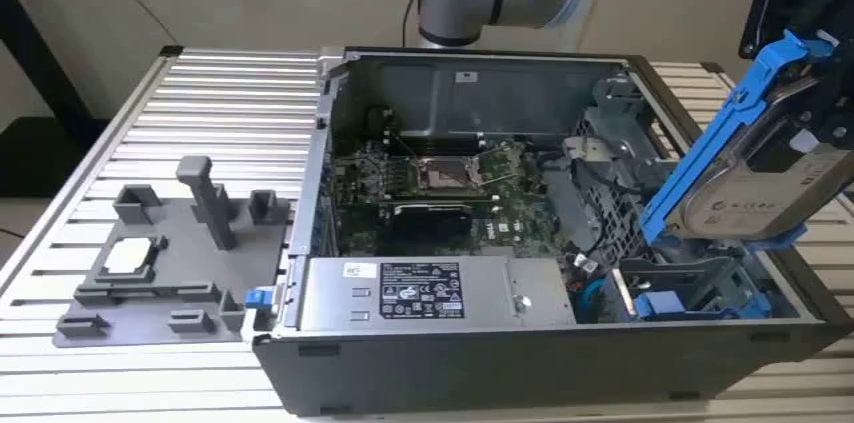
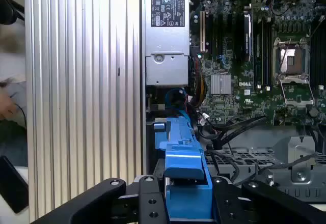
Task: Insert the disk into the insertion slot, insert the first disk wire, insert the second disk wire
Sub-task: 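Insert the disk into the insertion slot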
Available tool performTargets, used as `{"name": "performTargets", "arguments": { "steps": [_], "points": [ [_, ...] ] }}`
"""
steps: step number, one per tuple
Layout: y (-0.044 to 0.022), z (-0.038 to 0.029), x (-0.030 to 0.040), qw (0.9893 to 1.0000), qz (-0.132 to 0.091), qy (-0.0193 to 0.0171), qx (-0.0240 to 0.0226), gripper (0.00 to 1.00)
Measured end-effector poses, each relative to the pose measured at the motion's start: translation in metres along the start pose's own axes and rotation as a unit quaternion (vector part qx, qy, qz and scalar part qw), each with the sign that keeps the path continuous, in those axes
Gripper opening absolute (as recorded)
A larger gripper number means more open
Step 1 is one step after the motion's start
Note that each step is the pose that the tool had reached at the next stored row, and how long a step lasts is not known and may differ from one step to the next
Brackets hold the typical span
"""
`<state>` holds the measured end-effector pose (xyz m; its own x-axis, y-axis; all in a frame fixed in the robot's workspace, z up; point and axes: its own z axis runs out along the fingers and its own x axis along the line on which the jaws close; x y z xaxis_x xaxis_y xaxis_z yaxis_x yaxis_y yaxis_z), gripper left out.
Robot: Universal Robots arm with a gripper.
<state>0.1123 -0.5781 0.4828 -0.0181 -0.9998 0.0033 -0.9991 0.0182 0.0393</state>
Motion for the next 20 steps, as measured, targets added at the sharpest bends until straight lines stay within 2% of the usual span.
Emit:
{"name": "performTargets", "arguments": {
  "steps": [10,20],
  "points": [
    [0.0,0.0006,0.0,1.0,0.0,0.0,0.0,0.33],
    [-0.0025,0.0111,-0.0001,0.9999,-0.011,0.0005,0.0028,0.33]
  ]
}}
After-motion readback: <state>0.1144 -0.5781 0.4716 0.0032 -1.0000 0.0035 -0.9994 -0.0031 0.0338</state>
